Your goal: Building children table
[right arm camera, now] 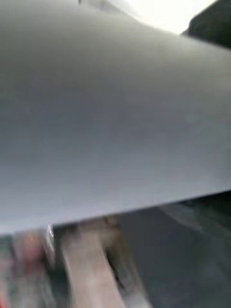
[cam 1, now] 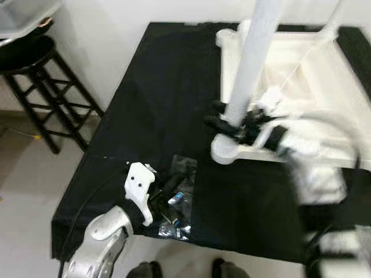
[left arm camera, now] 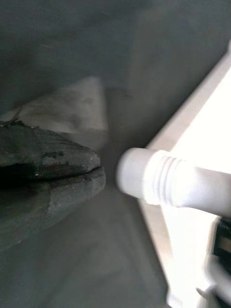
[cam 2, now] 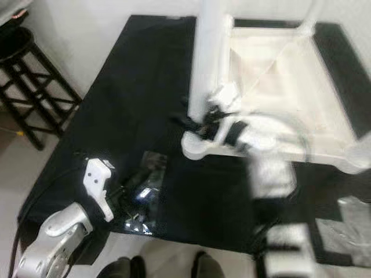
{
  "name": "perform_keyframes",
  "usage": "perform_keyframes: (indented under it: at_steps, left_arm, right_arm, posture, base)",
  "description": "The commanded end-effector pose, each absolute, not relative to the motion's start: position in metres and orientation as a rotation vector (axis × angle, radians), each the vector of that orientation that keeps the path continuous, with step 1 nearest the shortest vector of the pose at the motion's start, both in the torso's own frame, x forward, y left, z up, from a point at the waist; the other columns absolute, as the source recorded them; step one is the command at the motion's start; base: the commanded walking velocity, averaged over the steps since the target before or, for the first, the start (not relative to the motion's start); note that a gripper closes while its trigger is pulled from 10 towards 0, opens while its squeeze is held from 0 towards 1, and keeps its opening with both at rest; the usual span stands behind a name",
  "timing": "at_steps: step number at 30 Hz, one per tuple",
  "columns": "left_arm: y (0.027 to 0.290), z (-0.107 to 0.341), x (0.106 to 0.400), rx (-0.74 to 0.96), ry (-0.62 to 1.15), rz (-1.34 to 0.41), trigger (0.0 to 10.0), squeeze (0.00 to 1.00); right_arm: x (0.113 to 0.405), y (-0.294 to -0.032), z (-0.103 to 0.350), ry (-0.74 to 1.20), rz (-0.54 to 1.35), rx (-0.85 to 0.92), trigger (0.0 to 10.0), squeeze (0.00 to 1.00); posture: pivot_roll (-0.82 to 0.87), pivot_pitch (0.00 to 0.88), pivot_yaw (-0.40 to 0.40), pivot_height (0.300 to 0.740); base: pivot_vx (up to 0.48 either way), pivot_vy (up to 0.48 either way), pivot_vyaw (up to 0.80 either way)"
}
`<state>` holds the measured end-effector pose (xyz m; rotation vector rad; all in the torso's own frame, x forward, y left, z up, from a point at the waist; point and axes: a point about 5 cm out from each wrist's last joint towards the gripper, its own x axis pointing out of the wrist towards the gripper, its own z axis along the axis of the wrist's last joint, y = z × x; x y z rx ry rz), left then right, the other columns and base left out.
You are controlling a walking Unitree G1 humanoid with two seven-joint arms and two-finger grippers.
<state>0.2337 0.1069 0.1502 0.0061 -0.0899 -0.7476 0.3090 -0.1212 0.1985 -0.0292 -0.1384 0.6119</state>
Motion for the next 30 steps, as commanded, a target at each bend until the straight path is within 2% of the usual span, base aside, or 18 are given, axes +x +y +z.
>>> perform_keyframes:
  at_steps: [1,2,3,5,7,8,12,13,15,16,17,18,19,21,22,25,27,30]
  left_arm:
    - [0.109,0.147,0.233,0.021,-0.090,-0.725,10.0,0.00]
    - [0.110,0.144,0.239,0.030,-0.092,-0.712,10.0,0.00]
    - [0.110,0.144,0.239,0.030,-0.092,-0.712,10.0,0.00]
    - [0.107,0.143,0.244,0.050,-0.088,-0.734,10.0,0.00]
    - [0.104,0.142,0.245,0.065,-0.087,-0.749,10.0,0.00]
    - [0.102,0.141,0.247,0.081,-0.090,-0.756,10.0,0.00]
    - [0.102,0.140,0.247,0.081,-0.090,-0.753,10.0,0.00]
    - [0.102,0.139,0.248,0.075,-0.089,-0.745,10.0,0.00]
    - [0.102,0.139,0.248,0.075,-0.089,-0.745,10.0,0.00]
    - [0.102,0.138,0.251,0.063,-0.085,-0.740,10.0,0.00]
    - [0.102,0.137,0.253,0.051,-0.080,-0.742,10.0,0.00]
    - [0.102,0.137,0.253,0.051,-0.080,-0.742,10.0,0.00]
    - [0.101,0.136,0.255,0.044,-0.078,-0.744,10.0,0.00]
    - [0.100,0.135,0.256,0.041,-0.076,-0.746,10.0,0.00]
    - [0.099,0.134,0.257,0.043,-0.075,-0.751,10.0,0.00]
    - [0.097,0.133,0.258,0.054,-0.081,-0.753,10.0,0.00]
    - [0.097,0.133,0.258,0.054,-0.081,-0.753,10.0,0.00]
    - [0.096,0.133,0.258,0.056,-0.088,-0.746,10.0,0.00]
  right_arm:
    - [0.282,-0.106,0.124,0.246,0.450,0.028,0.0,0.00]
    - [0.293,-0.105,0.131,0.201,0.382,-0.060,0.0,0.00]
    - [0.293,-0.105,0.131,0.201,0.382,-0.060,0.0,0.00]
    - [0.314,-0.117,0.143,0.141,0.371,-0.131,0.0,0.00]
    - [0.317,-0.116,0.142,0.147,0.370,-0.133,0.0,0.00]
    - [0.318,-0.112,0.141,0.152,0.395,-0.120,10.0,0.00]
    - [0.318,-0.111,0.140,0.153,0.407,-0.110,10.0,0.00]
    - [0.316,-0.108,0.143,0.142,0.446,-0.096,10.0,0.26]
    - [0.316,-0.108,0.143,0.142,0.446,-0.096,10.0,0.26]
    - [0.317,-0.106,0.154,0.101,0.494,-0.063,10.0,1.00]
    - [0.319,-0.106,0.166,0.041,0.573,-0.039,10.0,0.99]
    - [0.319,-0.106,0.166,0.041,0.573,-0.039,10.0,0.99]
    - [0.320,-0.107,0.177,-0.012,0.692,-0.004,10.0,0.19]
    - [0.321,-0.108,0.184,-0.047,0.768,0.015,10.0,0.19]
    - [0.319,-0.109,0.187,-0.064,0.894,-0.008,10.0,0.00]
    - [0.319,-0.115,0.187,-0.045,1.064,-0.045,10.0,0.00]
    - [0.319,-0.115,0.187,-0.045,1.064,-0.045,10.0,0.00]
    - [0.329,-0.129,0.188,-0.001,1.165,-0.055,10.0,0.00]
  posture:
    - [0.01,0.223,0.002,0.740]
    - [-0.01,0.187,0.026,0.740]
    - [-0.01,0.187,0.026,0.740]
    - [0.02,0.181,0.009,0.740]
    - [0.01,0.174,0.013,0.740]
    - [0.01,0.164,0.023,0.740]
    - [0.01,0.164,0.023,0.740]
    - [0.01,0.151,0.024,0.740]
    - [0.01,0.151,0.024,0.740]
    - [0.01,0.140,0.025,0.740]
    - [0.01,0.134,0.024,0.740]
    - [0.01,0.134,0.024,0.740]
    - [0.00,0.126,0.025,0.740]
    - [0.01,0.125,0.025,0.740]
    - [0.01,0.121,0.022,0.740]
    - [0.01,0.118,0.019,0.740]
    - [0.01,0.118,0.019,0.740]
    - [0.02,0.117,0.011,0.740]
  base:
    - [0.000,0.000,0.00]
    - [0.000,0.000,0.00]
    - [0.000,0.000,0.00]
    - [0.000,0.000,0.00]
    - [0.000,0.000,0.00]
    - [0.000,0.000,0.00]
    - [0.000,0.000,0.00]
    - [0.000,0.000,0.00]
    - [0.000,0.000,0.00]
    - [0.000,0.000,0.00]
    - [0.000,0.000,0.00]
    - [0.000,0.000,0.00]
    - [0.000,0.000,0.00]
    - [0.000,0.000,0.00]
    - [0.000,0.000,0.00]
    - [0.000,0.000,0.00]
    - [0.000,0.000,0.00]
    - [0.000,0.000,0.00]
